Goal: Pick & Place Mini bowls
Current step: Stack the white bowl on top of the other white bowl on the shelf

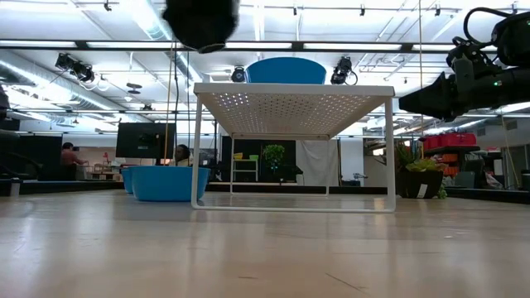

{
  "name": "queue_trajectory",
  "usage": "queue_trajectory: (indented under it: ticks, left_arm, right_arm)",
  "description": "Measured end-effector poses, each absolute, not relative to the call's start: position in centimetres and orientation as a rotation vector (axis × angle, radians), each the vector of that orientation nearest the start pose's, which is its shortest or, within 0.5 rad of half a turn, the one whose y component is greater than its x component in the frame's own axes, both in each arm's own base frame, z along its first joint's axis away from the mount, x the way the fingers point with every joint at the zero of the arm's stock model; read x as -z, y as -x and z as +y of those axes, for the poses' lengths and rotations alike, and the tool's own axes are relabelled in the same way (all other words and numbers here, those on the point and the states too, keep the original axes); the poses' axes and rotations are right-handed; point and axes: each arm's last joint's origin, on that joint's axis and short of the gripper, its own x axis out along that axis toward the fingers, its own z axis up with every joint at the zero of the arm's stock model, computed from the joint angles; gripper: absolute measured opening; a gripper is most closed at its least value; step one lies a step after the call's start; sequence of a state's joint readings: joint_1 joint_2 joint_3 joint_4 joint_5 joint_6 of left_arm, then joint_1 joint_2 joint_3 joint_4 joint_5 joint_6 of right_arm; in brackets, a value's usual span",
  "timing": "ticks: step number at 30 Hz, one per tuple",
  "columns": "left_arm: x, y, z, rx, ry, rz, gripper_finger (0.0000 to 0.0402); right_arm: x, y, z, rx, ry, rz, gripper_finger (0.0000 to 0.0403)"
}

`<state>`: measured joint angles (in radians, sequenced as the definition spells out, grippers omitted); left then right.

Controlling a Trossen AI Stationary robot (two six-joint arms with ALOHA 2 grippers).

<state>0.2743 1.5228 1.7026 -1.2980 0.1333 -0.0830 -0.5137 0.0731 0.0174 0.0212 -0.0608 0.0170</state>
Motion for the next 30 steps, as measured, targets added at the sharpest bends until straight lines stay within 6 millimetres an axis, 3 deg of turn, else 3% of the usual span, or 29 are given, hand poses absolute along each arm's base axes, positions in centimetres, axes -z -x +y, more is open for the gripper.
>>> queue_trajectory:
  ticks: [9, 17, 22, 30]
  left_arm:
    - [-39.9, -29.8, 13.1, -0.345, 0.402, 1.015, 0.0013]
    - [-39.4, -31.5, 17.9, -0.398, 0.573, 0.986, 0.0013]
    - [-39.1, -32.8, 19.6, -0.423, 0.614, 0.970, 0.0013]
    - [-38.1, -35.0, 20.7, -0.415, 0.638, 0.960, 0.0013]
  right_arm:
    - [-16.6, -8.9, -4.8, 0.453, -0.027, 0.029, 0.0169]
    - [-16.6, -8.9, -4.8, 0.453, -0.027, 0.030, 0.0169]
    - [-16.6, -8.9, -4.8, 0.453, -0.027, 0.029, 0.0169]
    - [-16.6, -8.9, -4.8, 0.453, -0.027, 0.030, 0.0169]
